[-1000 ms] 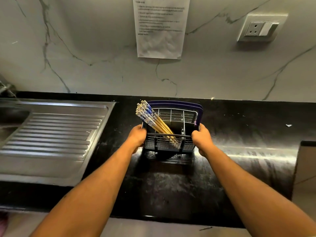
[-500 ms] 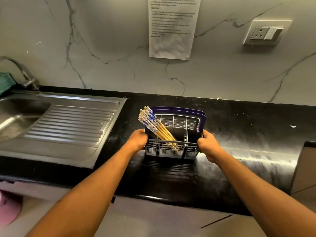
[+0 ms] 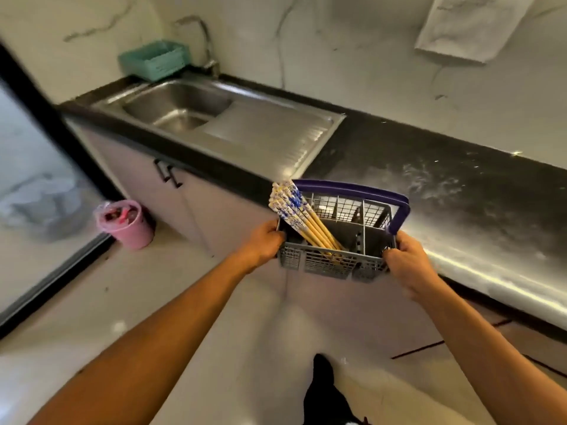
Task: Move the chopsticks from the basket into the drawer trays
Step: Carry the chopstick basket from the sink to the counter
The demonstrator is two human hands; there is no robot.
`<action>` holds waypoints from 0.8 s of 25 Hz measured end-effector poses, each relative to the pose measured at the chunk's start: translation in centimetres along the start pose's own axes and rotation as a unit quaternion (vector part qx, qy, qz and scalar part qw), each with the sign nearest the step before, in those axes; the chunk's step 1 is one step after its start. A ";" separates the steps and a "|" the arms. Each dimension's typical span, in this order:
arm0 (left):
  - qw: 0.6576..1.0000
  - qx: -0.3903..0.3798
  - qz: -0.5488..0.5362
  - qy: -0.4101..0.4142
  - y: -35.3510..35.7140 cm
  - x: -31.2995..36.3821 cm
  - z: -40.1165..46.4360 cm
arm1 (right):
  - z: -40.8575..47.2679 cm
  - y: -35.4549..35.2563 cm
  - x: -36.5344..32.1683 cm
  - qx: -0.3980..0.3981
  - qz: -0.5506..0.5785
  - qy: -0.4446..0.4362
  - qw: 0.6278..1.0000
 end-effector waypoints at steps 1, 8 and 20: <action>1.000 0.016 -0.012 -0.003 -1.2 -2.1 -2.5 | -1.2 2.7 0.0 -0.020 -0.011 -0.009 1.000; 0.977 0.172 -0.112 -0.060 -7.4 -17.5 -21.0 | -5.9 20.7 2.9 -0.189 -0.073 -0.011 0.979; 0.826 0.434 -0.334 -0.137 -10.1 -36.8 -45.4 | -14.1 51.9 3.2 -0.491 -0.260 -0.044 0.830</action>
Point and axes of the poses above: each hand's wrist, its own z-axis towards the middle knuckle, its own y-axis out of the palm, x = y × z, the point moved 3 cm from there along z, towards the middle knuckle, and after that the axes turned 13 degrees about -x, right-handed, at the moved point
